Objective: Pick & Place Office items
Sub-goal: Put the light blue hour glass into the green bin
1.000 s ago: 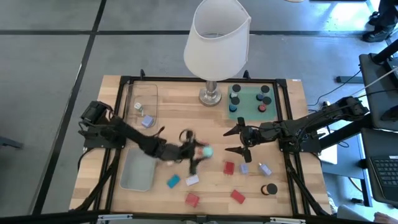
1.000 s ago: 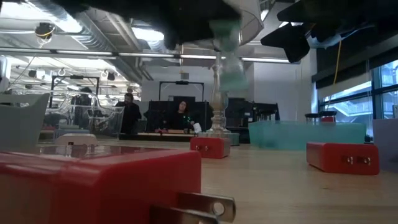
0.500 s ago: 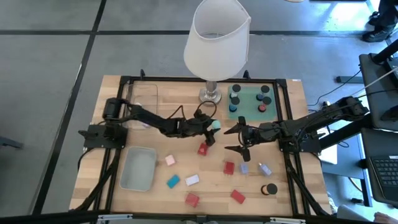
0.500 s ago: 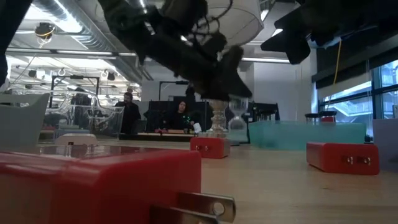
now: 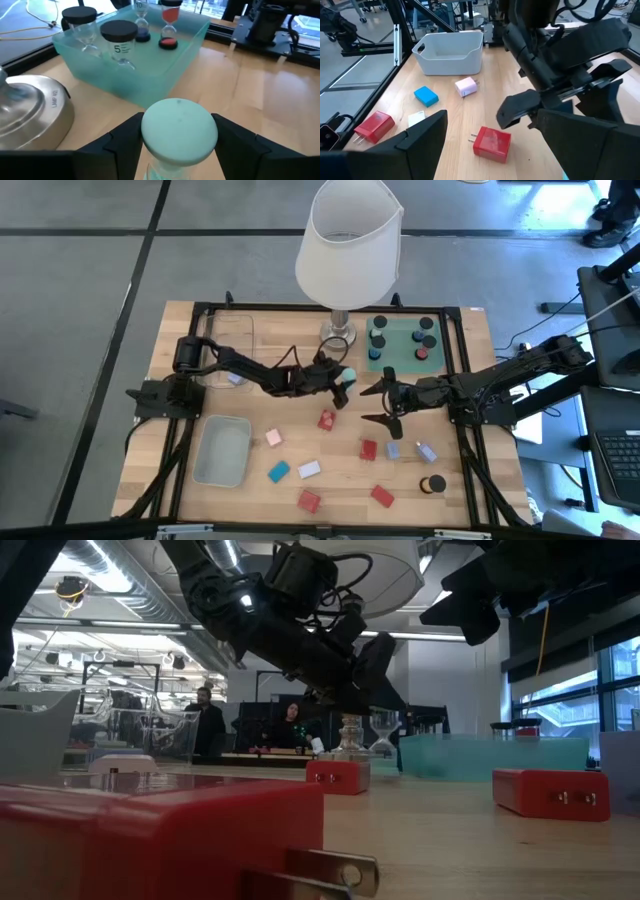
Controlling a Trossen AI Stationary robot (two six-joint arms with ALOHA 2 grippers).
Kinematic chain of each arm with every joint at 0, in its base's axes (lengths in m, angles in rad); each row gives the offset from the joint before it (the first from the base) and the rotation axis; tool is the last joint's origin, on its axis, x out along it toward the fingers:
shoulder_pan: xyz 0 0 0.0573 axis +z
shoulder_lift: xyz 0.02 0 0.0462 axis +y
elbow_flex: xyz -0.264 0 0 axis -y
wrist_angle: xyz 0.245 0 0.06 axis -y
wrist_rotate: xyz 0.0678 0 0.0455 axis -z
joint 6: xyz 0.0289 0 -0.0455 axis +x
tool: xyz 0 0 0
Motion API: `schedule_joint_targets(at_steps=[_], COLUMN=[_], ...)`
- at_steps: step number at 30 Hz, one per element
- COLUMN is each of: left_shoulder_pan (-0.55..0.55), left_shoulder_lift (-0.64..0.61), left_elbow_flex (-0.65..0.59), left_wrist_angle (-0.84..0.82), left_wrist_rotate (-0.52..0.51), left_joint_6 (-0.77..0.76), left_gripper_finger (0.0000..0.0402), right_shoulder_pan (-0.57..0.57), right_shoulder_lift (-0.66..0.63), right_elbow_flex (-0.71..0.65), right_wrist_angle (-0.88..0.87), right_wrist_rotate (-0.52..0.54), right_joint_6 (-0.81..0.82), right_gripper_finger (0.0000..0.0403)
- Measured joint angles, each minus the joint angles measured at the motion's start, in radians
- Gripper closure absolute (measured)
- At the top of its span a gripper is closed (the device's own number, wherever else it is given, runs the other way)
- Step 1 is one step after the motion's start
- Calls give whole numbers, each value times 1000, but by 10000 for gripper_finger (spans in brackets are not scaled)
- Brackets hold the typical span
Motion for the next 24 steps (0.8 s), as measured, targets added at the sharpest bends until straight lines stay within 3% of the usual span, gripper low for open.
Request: schedule_joint_targets(at_steps=[10, 19, 24], left_shoulder_pan=[1, -14, -34], left_shoulder_lift=[0, 0, -47], left_elbow_flex=[-1, -1, -3], left_wrist_angle=[-26, 5, 5], left_wrist_rotate=[-10, -32, -37], left_joint_6=[-6, -46, 94], left_gripper_finger=[190, 124, 103], right_shoulder_pan=[0, 0, 0], right_shoulder_lift=[0, 0, 0], right_elbow_flex=[0, 0, 0], right_wrist_angle=[0, 0, -3], right_wrist_rotate=[1, 1, 1], right_joint_6=[2, 2, 3], right_gripper_finger=[89, 89, 89])
